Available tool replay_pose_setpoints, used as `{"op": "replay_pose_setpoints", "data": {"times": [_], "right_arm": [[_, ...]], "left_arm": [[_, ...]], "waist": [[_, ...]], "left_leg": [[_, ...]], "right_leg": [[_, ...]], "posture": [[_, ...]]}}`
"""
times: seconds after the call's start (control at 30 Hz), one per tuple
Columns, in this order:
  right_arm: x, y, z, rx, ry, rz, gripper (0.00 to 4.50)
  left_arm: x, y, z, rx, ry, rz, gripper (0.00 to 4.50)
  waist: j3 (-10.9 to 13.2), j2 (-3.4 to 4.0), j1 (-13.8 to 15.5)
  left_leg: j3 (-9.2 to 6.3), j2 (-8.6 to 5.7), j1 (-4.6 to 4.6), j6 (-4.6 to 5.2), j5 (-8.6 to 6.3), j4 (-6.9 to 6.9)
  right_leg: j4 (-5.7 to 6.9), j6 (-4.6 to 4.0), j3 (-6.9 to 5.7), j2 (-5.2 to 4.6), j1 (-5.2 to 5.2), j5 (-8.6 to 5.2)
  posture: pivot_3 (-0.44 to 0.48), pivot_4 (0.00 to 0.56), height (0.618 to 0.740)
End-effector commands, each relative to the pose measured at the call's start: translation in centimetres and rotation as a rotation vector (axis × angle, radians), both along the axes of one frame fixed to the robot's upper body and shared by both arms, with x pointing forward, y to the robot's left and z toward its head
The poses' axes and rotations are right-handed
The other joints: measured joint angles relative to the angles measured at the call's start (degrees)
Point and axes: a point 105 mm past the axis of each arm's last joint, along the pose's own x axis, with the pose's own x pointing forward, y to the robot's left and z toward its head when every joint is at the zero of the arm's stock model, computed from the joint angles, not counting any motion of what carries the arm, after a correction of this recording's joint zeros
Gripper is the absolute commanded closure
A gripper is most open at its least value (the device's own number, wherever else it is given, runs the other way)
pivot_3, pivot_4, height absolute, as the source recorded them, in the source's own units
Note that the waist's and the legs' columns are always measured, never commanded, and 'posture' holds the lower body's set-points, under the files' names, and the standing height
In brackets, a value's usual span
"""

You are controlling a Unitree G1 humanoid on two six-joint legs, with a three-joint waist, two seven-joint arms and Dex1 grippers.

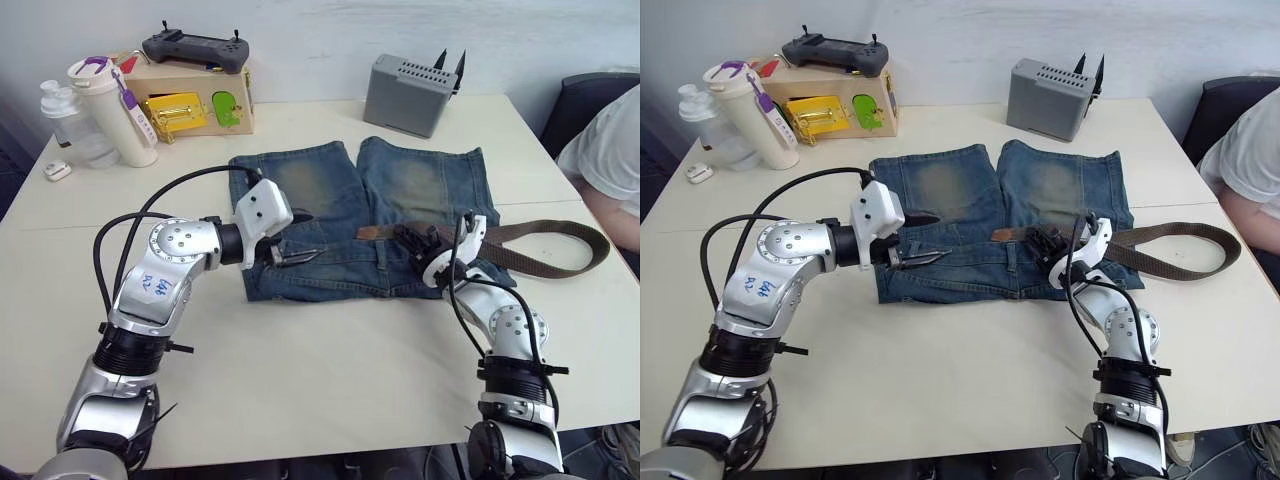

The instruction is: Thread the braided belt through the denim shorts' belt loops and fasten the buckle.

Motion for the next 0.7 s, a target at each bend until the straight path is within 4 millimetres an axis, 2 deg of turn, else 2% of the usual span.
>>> {"op": "replay_pose_setpoints", "data": {"times": [0.03,0.17,0.37,0.47,0.6,0.7], "right_arm": [[-0.7,-2.7,3.3,0.048,-0.093,-0.006,4.46],[-2.0,-3.7,4.7,0.07,-0.131,0.033,4.46],[-4.5,-6.0,5.1,0.085,-0.195,0.052,4.46],[-5.4,-5.8,3.8,0.004,-0.181,0.099,4.46],[-5.1,-5.8,2.4,-0.021,-0.154,0.098,4.46],[-4.8,-5.0,1.6,-0.036,-0.145,0.117,4.46]], "left_arm": [[0.1,-0.3,0.9,-0.042,-0.027,-0.017,1.18],[0.2,-0.3,0.8,-0.039,-0.029,-0.02,1.18],[0.2,-0.3,1.0,-0.065,-0.021,-0.018,1.18],[0.2,-0.2,1.1,-0.068,-0.018,-0.016,1.18],[0.2,-0.2,1.2,-0.066,-0.018,-0.017,1.18],[0.2,-0.2,1.2,-0.066,-0.016,-0.018,1.18]], "waist": [[0.0,0.01,0.73],[0.0,0.01,1.28],[0.0,0.01,1.38],[0.0,0.01,1.29],[0.01,0.01,1.12],[0.01,0.01,1.27]], "left_leg": [[0.0,-0.01,-0.01,0.03,-0.01,0.01],[-0.01,0.0,-0.08,0.1,-0.06,0.01],[-0.02,0.01,-0.14,0.18,-0.1,-0.03],[-0.01,0.0,-0.16,0.27,-0.16,0.0],[-0.01,0.01,-0.12,0.3,-0.17,0.01],[-0.03,0.01,-0.09,0.25,-0.14,0.0]], "right_leg": [[-0.03,0.0,-0.01,-0.02,0.0,0.0],[-0.14,0.0,-0.01,0.0,0.0,0.0],[-0.28,0.01,-0.02,0.02,0.0,0.0],[-0.29,0.04,-0.01,0.02,0.0,0.02],[-0.24,0.05,0.0,0.04,0.01,0.02],[-0.2,0.05,-0.01,0.05,0.01,0.02]], "posture": [[0.0,0.15,0.736],[0.0,0.15,0.736],[0.0,0.15,0.736],[0.0,0.15,0.736],[0.0,0.15,0.736],[0.0,0.15,0.736]]}}
